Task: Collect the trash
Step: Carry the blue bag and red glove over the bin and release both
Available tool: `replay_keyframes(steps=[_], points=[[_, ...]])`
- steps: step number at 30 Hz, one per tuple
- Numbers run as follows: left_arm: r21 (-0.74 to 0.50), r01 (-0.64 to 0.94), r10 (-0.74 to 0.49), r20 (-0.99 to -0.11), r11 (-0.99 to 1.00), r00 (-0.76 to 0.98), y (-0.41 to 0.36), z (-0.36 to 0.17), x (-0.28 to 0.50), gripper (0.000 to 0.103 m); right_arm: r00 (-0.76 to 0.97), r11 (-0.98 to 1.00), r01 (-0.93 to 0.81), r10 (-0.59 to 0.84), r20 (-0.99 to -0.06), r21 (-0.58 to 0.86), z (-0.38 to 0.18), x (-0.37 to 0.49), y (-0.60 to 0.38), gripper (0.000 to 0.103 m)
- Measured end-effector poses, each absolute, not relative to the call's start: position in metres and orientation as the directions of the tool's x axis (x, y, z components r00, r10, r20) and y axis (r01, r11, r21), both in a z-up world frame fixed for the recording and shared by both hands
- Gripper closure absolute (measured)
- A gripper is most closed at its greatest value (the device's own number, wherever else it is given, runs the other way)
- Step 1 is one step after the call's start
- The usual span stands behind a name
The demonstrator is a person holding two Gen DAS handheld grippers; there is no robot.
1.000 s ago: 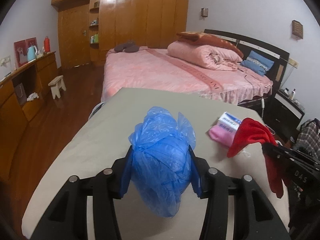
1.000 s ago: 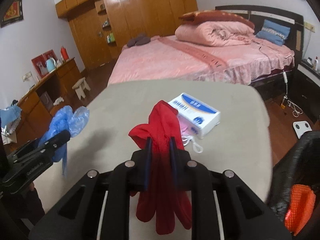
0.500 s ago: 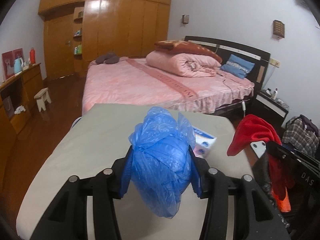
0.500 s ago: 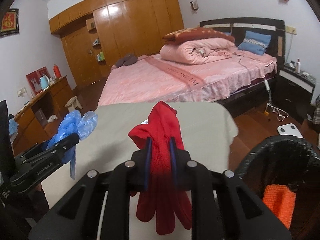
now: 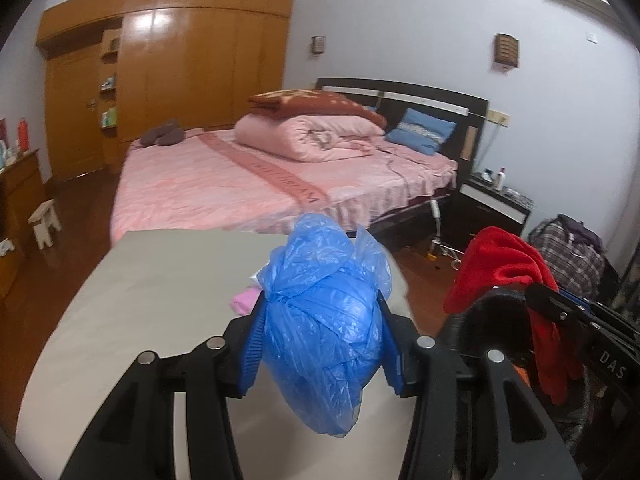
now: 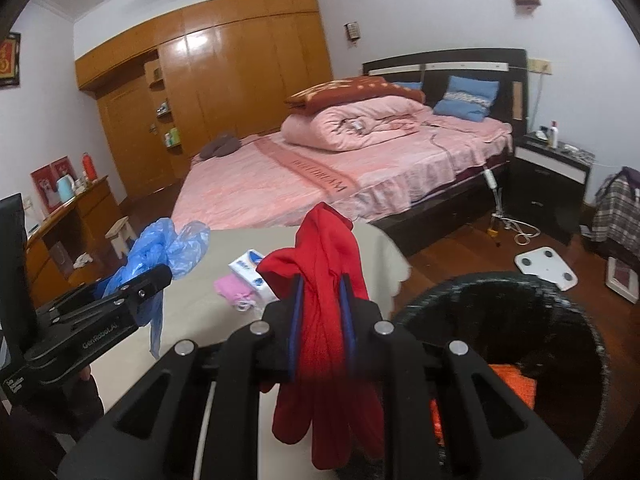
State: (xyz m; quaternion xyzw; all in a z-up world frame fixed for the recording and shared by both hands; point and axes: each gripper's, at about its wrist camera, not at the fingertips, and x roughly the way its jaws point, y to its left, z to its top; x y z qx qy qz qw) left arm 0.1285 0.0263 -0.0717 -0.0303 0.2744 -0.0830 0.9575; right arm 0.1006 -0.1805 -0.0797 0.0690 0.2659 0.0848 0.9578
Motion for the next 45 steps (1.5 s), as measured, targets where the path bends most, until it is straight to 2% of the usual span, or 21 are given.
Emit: replay_keyframes(steps=[16,34,37,39,42,45], points=[[-0.103,0.358,-0.361,-0.490,0.928,0.793,-0.074,-0.068,0.119,0.054,0.862,0.985,0.066,0.024,-0.507,0.159,-0.094,0.059,-0.275,0.086],[-0.123,0.536,-0.514,-0.519,0.835,0.683,-0.174,-0.091,0.126,0.054,0.808,0.965,0.228,-0.111,-0.578,0.133,-0.136,0.038,-0.348,0.085],[-0.138,0.566,-0.544,-0.529,0.813,0.652,-0.184,-0.095,0.128,0.049,0.798,0.963,0.243,-0.127,-0.589,0.120,-0.141,0.040,-0.355,0.079],[-0.149,0.580,-0.559,-0.533,0.801,0.635,-0.188,-0.096,0.131,0.047,0.795,0.961,0.252,-0.139,-0.590,0.114,-0.144,0.040,-0.360,0.065],[-0.170,0.585,-0.573,-0.535,0.793,0.621,-0.188,-0.097,0.134,0.034,0.797,0.956,0.273,-0.164,-0.581,0.106,-0.144,0.035,-0.363,0.044],[-0.179,0.578,-0.572,-0.535,0.796,0.622,-0.182,-0.098,0.137,0.030,0.799,0.953,0.288,-0.183,-0.573,0.098,-0.145,0.031,-0.366,0.028]])
